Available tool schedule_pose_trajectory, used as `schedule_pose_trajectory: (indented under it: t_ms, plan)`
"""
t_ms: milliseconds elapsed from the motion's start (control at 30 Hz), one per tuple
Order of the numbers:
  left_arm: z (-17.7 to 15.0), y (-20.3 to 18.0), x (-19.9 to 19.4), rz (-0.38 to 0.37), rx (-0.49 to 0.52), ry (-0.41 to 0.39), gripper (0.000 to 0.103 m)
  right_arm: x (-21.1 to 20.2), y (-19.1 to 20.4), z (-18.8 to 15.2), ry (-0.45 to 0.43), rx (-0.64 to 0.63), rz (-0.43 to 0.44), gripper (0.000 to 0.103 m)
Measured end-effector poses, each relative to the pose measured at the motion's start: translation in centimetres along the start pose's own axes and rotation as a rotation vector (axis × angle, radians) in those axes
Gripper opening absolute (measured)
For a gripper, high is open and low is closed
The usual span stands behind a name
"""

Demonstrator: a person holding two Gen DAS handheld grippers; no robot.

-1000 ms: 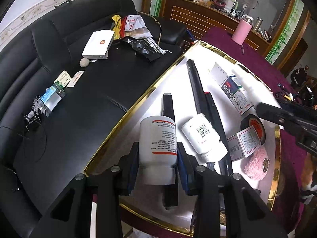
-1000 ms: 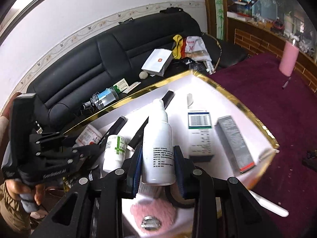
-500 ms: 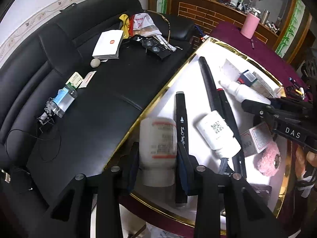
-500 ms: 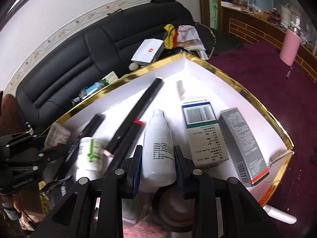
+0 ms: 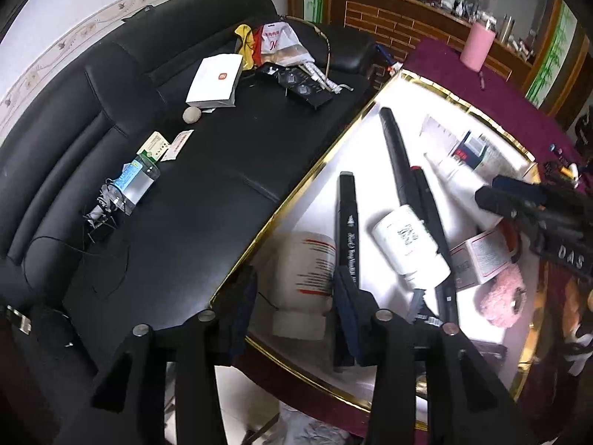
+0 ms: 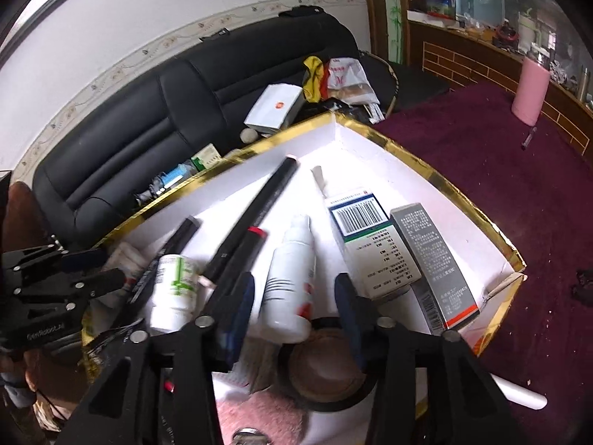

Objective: Organize objects
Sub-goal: 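Lower and release the pill bottle from the left gripper while the right releases the dropper bottle into the box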

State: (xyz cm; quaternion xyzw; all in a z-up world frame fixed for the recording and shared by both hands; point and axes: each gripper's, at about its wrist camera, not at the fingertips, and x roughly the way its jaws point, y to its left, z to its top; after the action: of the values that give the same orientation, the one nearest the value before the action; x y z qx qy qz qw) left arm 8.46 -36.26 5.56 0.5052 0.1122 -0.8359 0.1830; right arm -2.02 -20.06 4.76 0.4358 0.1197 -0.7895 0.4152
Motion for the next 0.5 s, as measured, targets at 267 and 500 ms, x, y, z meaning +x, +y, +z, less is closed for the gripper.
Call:
schedule_pose_trajectory:
  t_ms: [267, 500]
  plan:
    - [-0.4, -1.3, -3.0, -0.086, 0.003, -0.083, 0.053, -5.9, -1.4, -2.0, -0.103, -0.019, 0.055, 0.083]
    - [-1.2, -5.9, -5.1, -0.171, 0.118, -0.124, 0.058, -10.0, -7.1, -5.8, -0.184, 0.092, 0.026, 0.096]
